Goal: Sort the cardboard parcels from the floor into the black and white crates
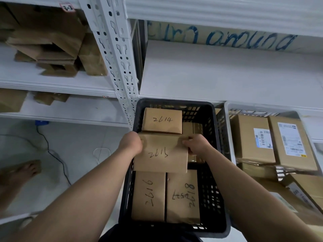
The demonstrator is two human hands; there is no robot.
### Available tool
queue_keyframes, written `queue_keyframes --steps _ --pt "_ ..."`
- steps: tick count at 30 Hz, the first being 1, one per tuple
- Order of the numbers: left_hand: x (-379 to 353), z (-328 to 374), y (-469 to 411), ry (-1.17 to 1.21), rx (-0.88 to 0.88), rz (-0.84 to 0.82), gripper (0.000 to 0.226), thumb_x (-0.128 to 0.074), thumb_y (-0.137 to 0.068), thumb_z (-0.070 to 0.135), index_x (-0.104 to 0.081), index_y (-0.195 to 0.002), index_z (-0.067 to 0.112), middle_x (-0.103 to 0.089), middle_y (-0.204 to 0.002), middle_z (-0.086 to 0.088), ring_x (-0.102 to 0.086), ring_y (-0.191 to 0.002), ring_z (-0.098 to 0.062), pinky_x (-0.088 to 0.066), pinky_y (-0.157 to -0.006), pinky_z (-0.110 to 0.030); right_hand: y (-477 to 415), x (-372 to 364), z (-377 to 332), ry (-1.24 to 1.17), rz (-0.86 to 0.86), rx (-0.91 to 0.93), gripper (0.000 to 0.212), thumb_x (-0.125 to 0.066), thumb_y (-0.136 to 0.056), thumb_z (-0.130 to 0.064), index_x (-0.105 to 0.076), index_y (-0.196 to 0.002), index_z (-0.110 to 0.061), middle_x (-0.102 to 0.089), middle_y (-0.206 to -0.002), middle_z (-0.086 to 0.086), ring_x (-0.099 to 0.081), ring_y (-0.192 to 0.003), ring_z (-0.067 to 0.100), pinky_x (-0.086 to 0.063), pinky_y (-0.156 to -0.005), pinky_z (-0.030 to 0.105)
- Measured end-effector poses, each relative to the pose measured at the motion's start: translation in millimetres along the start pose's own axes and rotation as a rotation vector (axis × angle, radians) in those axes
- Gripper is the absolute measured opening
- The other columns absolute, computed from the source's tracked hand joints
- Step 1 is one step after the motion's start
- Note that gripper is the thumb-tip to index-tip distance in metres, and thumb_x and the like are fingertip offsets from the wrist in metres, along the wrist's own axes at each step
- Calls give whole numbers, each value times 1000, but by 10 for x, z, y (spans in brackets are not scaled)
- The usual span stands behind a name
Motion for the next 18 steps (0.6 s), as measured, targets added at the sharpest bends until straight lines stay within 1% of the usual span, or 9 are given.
queue_keyframes --steps 2,3,6,7,9,12,14,16,18 --pt "-22 20 -29 -15 4 -18 20 -53 -97 17 -63 -103 1 -65 -110 -16 -62 -101 -31 -40 -71 -29 -1 -10 -53 34 -29 19 34 -57 -96 -21 -55 -127 -7 -65 -106 17 -67 -92 32 -58 -86 43" --pt "-29 30 -42 -18 5 -20 20 -52 -97 17 -63 -103 1 -65 -110 -16 -62 -100 -31 -40 -71 -29 -6 -15 -77 38 -41 21 37 -56 -97 -20 -52 -132 -8 -64 -102 15 -66 -87 31 -58 -83 40" --pt "-12 83 -67 -2 11 22 8 -51 -97 11 -57 -97 5 -64 -110 -16 -60 -92 -29 -42 -71 -31 -78 -30 -85 11 -54 -16 36 -54 -98 -19 -53 -132 -9 -60 -89 9 -58 -70 21 -53 -69 32" --pt "-4 101 -79 15 12 49 8 -52 -96 8 -55 -101 4 -63 -112 -17 -60 -96 -30 -44 -73 -33 -104 -34 -88 22 -50 -23 35 -53 -98 -20 -54 -131 -9 -59 -88 9 -57 -71 20 -52 -69 33" --pt "1 136 -91 39 7 101 19 -51 -94 4 -54 -113 2 -62 -114 -18 -61 -104 -35 -45 -78 -37 -162 -38 -78 41 -31 -35 35 -52 -99 -21 -53 -131 -7 -58 -88 8 -57 -75 22 -54 -74 35" --pt "-148 190 -97 -17 -47 51 19 -52 -93 3 -62 -109 1 -65 -112 -16 -63 -101 -33 -47 -77 -35 -232 -25 -47 46 14 -44 34 -51 -99 -20 -54 -131 -8 -58 -88 6 -57 -76 20 -55 -77 35" --pt "-242 190 -92 -32 -59 19 18 -53 -93 2 -63 -107 0 -65 -110 -16 -63 -98 -32 -45 -74 -33 -270 -59 -27 72 20 -25 34 -52 -97 -17 -56 -129 -6 -62 -100 11 -58 -83 23 -53 -84 36" --pt "-268 196 -88 -28 -64 11 16 -52 -92 -1 -62 -104 -1 -64 -108 -17 -62 -97 -32 -43 -72 -32 -292 -122 -3 123 19 -5 40 -52 -97 -15 -51 -136 -8 -61 -121 15 -61 -100 26 -53 -87 35" --pt "-271 210 -92 -11 -62 -3 18 -49 -92 -4 -62 -104 -2 -63 -108 -17 -61 -99 -32 -45 -74 -32 -313 -172 25 167 33 7 49 -52 -98 -16 -40 -146 -13 -57 -130 14 -60 -108 25 -49 -79 29"
Point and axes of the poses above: each hand's wrist, its own y-axis away from the middle knuckle, its own x-axis out of the back of the hand, z = x × y, the point moved 7 cm from there along -y, towards the middle knuckle
